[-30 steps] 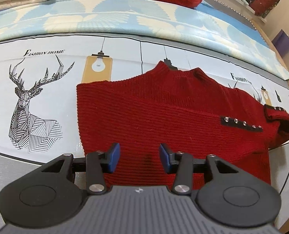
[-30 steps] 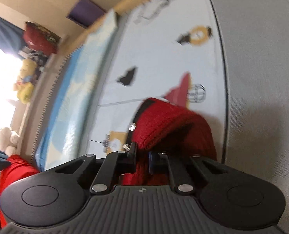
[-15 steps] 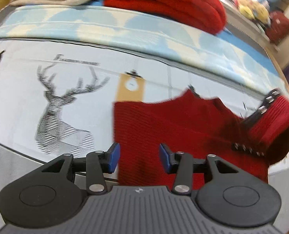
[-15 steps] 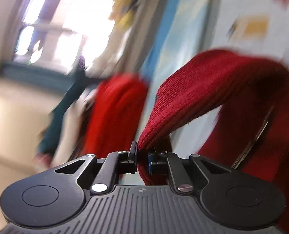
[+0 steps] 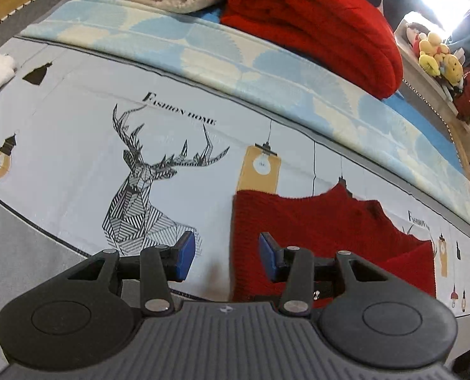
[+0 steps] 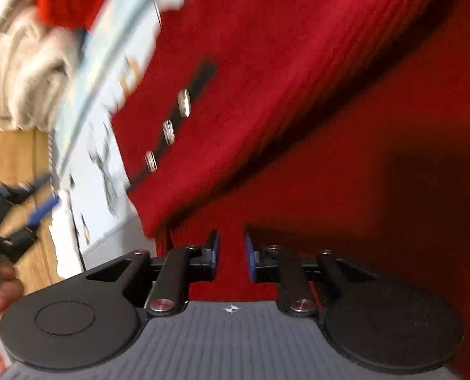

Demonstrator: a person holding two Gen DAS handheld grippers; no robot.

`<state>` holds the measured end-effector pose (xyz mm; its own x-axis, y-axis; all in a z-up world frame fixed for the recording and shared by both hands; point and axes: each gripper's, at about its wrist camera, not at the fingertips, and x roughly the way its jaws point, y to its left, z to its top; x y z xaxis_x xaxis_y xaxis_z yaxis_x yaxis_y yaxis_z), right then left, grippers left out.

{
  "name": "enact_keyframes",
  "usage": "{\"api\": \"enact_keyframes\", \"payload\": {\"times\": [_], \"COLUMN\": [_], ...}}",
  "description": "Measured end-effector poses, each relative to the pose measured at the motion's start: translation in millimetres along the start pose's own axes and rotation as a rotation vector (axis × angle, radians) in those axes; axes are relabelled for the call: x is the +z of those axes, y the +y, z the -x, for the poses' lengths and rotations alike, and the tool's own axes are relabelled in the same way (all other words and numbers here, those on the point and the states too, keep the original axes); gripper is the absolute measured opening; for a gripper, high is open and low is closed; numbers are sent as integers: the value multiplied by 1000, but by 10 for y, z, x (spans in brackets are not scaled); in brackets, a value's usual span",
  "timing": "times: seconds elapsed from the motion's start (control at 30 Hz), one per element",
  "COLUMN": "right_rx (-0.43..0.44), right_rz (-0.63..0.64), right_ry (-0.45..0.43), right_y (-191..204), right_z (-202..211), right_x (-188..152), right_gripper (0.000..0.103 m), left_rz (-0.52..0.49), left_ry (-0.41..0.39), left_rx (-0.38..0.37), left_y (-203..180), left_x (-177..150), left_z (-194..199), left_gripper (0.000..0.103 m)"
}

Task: Fold small clothes

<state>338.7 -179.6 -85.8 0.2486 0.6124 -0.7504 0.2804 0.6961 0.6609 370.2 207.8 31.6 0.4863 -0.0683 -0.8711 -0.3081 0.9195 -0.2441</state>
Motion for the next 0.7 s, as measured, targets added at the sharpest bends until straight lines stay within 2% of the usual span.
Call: {"api": "enact_keyframes", "payload": {"times": [0.13,0.23,0.27,0.37,0.47,0.53,0.63,0.67,0.7], "right_rx": [-36,-139,-169,-257,-259,-264,-261,-264,-269], "right_rz": [22,23,24,-20,-77,-90,-127,-129,-127], "right_ry": [-180,-348,-383,-388,-379,-377,-374,-375,-375], "right_y": [-282,-527,-610,-819,-912,-945,-926,-916,-908], "right_z": [711,1097,1143,1046,947,861,822,822,824], "right_x": [403,705,780,934,948,1005,1011,1014,1018], "right_gripper": [33,45,46,46,49,55,57,57,57], "left_rz": [9,3,-2,-6,-11,-29,-76,-104,-133], "left_ry": [57,119,143,196,224,229,240,236,229], "left_rx": [-62,-98,-105,-115,-88,-53,-20,-8,2], "left_y": [-62,-137,-167,-224,-270,-302,-365,-405,-449], "left_x": [-101,-228,-275,-409,-502,-541,-600,-623,-631], "left_z": [-108,-276,-342,-529,-678,-751,-842,-853,-856], "left_gripper": [49,49,49,49,49,48,47,46,40]}}
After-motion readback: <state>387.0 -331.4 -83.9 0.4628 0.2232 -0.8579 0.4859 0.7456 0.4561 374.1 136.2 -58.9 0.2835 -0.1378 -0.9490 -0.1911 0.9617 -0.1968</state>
